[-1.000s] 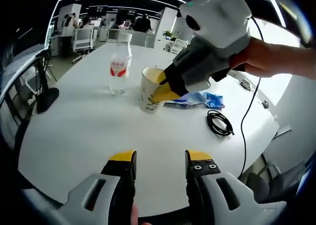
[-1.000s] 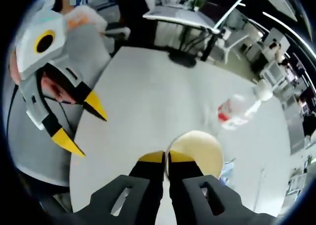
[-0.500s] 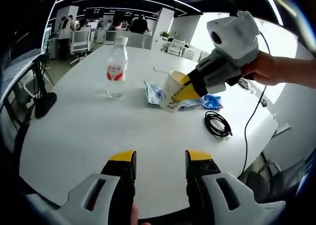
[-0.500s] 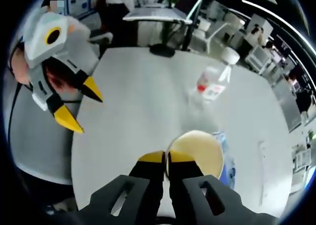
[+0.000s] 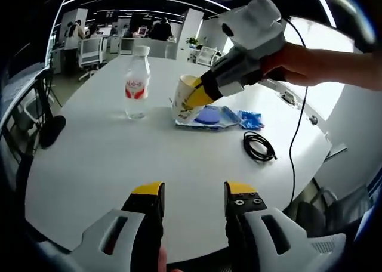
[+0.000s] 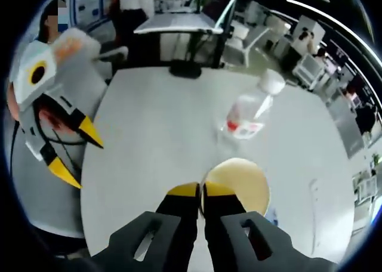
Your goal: Arrange the tabletop items into an orderly group along one side of the table until the central work area is clear of visible clutter.
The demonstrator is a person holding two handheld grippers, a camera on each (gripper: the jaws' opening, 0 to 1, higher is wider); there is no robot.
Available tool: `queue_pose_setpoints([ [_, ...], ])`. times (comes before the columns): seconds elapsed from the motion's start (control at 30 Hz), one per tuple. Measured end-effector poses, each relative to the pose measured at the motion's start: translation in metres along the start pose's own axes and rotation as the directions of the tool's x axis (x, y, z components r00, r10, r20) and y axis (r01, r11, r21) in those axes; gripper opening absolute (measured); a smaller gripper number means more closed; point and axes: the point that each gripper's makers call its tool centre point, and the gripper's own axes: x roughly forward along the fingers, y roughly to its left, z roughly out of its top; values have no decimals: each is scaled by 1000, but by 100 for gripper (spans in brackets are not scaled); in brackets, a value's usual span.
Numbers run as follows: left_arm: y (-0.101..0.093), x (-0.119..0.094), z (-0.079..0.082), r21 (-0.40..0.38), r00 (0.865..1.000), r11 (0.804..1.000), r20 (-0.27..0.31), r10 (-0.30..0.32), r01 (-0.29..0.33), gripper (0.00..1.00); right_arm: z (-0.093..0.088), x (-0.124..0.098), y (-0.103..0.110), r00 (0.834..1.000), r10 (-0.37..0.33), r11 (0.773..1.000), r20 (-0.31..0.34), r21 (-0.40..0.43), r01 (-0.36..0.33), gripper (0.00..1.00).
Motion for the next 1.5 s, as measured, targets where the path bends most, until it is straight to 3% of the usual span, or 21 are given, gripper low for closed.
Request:
queue_pose_setpoints([
  [0.33,6,-5,3,11,1000,1000,-4,-15,15,40,10,31,-28,999,-5,1000,-32,29,6,0],
  [0.67,0,-9,7,36,999,999,-3,-34,34,41,17,53,-33,998,8,1000,-70,29,-6,0],
  [0.8,0,-11,5,26,1000,999,-4,-31,31,41,8,61,-36,993,1,999,-122,34,3,0],
  [1.13,7,-18,-7,14,1000,1000,-25,-15,15,41,2,65,-26,991,10,1000,-131,27,-6,0],
  [1.5,10,-18,-9,4,1000,1000,-29,-11,11,41,4,58,-28,994,7,1000,-107,30,-3,8],
])
